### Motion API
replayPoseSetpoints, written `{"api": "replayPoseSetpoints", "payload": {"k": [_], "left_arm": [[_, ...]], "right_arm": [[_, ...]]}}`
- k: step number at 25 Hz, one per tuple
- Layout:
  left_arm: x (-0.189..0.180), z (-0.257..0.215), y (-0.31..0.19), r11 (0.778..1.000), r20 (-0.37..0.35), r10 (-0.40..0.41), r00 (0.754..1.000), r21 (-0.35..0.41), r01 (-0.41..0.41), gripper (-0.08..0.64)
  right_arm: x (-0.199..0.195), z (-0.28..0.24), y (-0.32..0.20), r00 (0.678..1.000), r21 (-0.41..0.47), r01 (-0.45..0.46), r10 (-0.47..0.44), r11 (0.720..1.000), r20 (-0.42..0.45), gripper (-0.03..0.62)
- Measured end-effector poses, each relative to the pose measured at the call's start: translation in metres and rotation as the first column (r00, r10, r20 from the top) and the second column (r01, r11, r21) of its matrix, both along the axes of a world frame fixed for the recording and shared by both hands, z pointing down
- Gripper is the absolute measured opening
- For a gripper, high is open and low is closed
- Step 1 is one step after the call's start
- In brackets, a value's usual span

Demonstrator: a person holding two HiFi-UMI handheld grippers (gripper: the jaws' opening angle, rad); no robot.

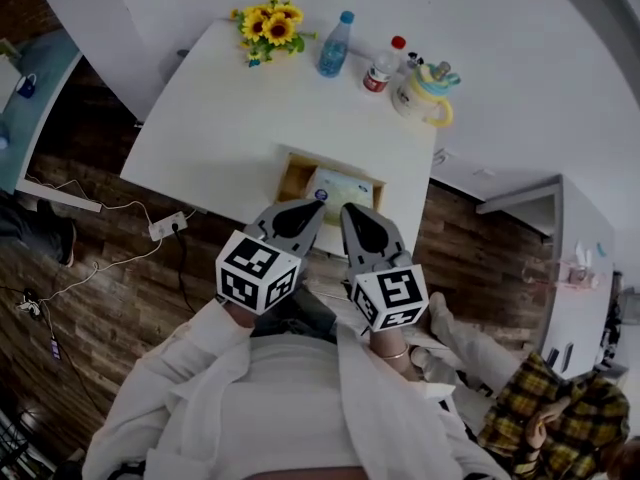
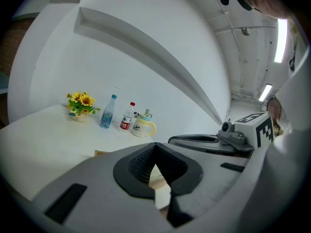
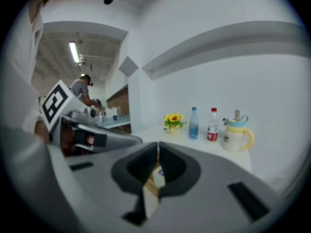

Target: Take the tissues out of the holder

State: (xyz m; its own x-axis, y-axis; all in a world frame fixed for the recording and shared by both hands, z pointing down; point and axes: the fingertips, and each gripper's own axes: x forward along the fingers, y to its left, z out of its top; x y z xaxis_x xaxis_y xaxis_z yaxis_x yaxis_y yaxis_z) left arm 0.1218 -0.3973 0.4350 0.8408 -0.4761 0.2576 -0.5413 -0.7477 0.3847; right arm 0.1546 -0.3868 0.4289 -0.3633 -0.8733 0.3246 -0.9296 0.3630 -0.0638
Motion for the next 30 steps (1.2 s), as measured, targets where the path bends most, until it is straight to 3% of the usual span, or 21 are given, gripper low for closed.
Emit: {"api": "replayPoseSetpoints", "payload": {"k": [11, 18, 27, 30], "left_arm": [[-0.003, 0.013, -0.003, 0.998, -0.01, -0.03, 0.999, -0.056, 0.03, 0.017], [-0.006, 0.022, -0.008, 0.994, -0.026, -0.038, 0.999, -0.1, 0.035, 0.017], [-0.006, 0.035, -0.014, 0.985, -0.06, -0.055, 0.997, -0.168, 0.045, 0.017], [-0.004, 0.037, -0.018, 0.983, -0.072, -0.069, 0.995, -0.177, 0.055, 0.017]], "right_arm": [[0.005, 0.017, -0.006, 0.995, -0.062, 0.039, -0.044, 0.997, -0.084, 0.011], [0.001, 0.027, -0.017, 0.99, -0.107, 0.095, -0.105, 0.99, -0.093, 0.011], [0.0, 0.048, -0.031, 0.957, -0.178, 0.164, -0.201, 0.97, -0.211, 0.013], [-0.002, 0.058, -0.037, 0.939, -0.217, 0.191, -0.242, 0.957, -0.246, 0.06]]}}
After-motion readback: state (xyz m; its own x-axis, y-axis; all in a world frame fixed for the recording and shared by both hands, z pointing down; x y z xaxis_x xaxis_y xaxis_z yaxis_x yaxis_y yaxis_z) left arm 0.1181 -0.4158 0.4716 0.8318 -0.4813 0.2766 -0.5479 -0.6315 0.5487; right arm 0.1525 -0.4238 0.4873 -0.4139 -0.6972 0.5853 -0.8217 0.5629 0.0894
